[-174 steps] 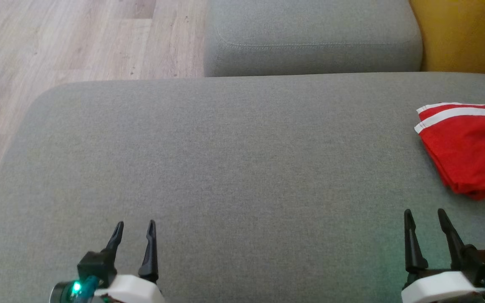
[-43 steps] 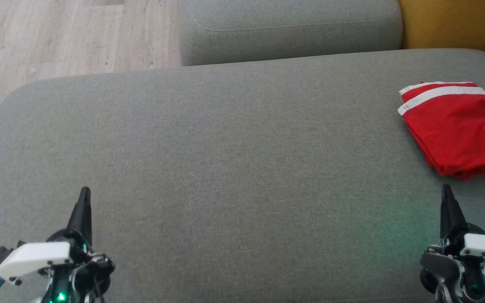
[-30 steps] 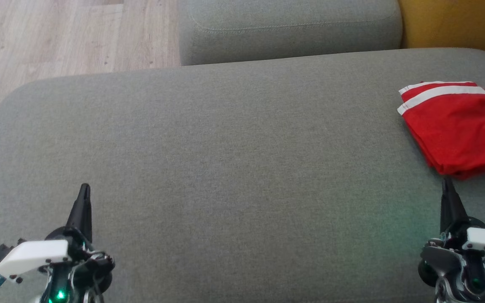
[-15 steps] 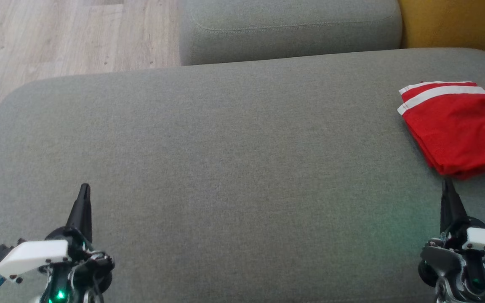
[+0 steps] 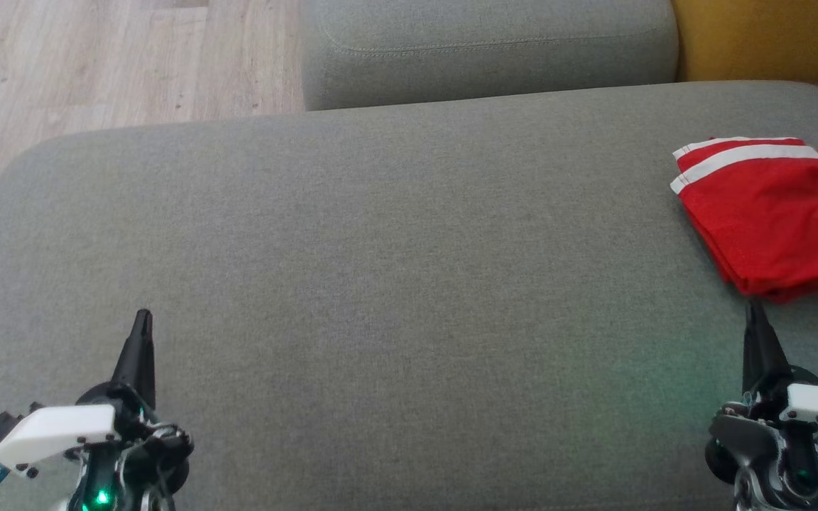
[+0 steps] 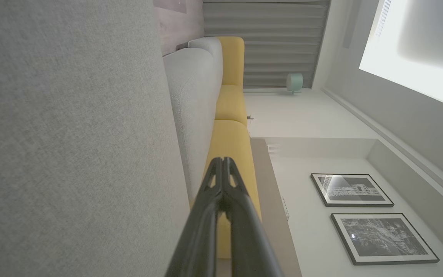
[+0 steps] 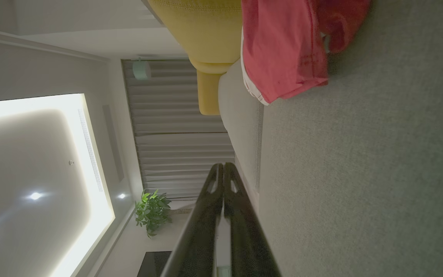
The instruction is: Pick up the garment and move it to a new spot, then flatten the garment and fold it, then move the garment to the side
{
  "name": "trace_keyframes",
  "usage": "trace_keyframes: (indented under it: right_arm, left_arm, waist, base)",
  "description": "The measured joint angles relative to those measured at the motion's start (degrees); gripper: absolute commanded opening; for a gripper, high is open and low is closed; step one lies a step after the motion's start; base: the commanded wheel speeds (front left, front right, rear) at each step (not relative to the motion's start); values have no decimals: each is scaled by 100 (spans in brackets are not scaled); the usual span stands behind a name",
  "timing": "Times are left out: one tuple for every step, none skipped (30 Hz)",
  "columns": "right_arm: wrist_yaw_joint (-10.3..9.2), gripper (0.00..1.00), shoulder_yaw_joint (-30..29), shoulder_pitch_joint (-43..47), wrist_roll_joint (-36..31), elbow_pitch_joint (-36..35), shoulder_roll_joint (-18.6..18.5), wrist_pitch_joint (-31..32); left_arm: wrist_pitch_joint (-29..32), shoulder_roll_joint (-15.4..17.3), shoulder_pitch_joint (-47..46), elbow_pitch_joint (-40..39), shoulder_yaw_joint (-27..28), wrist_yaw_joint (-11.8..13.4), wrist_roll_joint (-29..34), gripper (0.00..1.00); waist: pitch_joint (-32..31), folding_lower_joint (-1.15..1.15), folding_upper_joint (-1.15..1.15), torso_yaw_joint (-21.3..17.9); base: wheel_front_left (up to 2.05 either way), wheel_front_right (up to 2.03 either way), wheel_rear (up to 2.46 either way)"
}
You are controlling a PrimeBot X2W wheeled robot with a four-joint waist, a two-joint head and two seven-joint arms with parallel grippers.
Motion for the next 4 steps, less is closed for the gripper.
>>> trace_keyframes:
  right_arm:
    - [0, 0, 0, 0, 0, 0, 0, 0]
    - [0, 0, 0, 0, 0, 0, 0, 0]
    - [0, 0, 0, 0, 0, 0, 0, 0]
    - [0, 0, 0, 0, 0, 0, 0, 0]
  left_arm:
    - [0, 0, 0, 0, 0, 0, 0, 0]
    - [0, 0, 0, 0, 0, 0, 0, 0]
    - [0, 0, 0, 0, 0, 0, 0, 0]
    - [0, 0, 0, 0, 0, 0, 0, 0]
  waist:
    - [0, 0, 0, 0]
    - [0, 0, 0, 0]
    - [0, 0, 0, 0]
    - [0, 0, 0, 0]
  base:
    - [0, 0, 0]
    - [0, 0, 0]
    - [0, 0, 0]
    - [0, 0, 0]
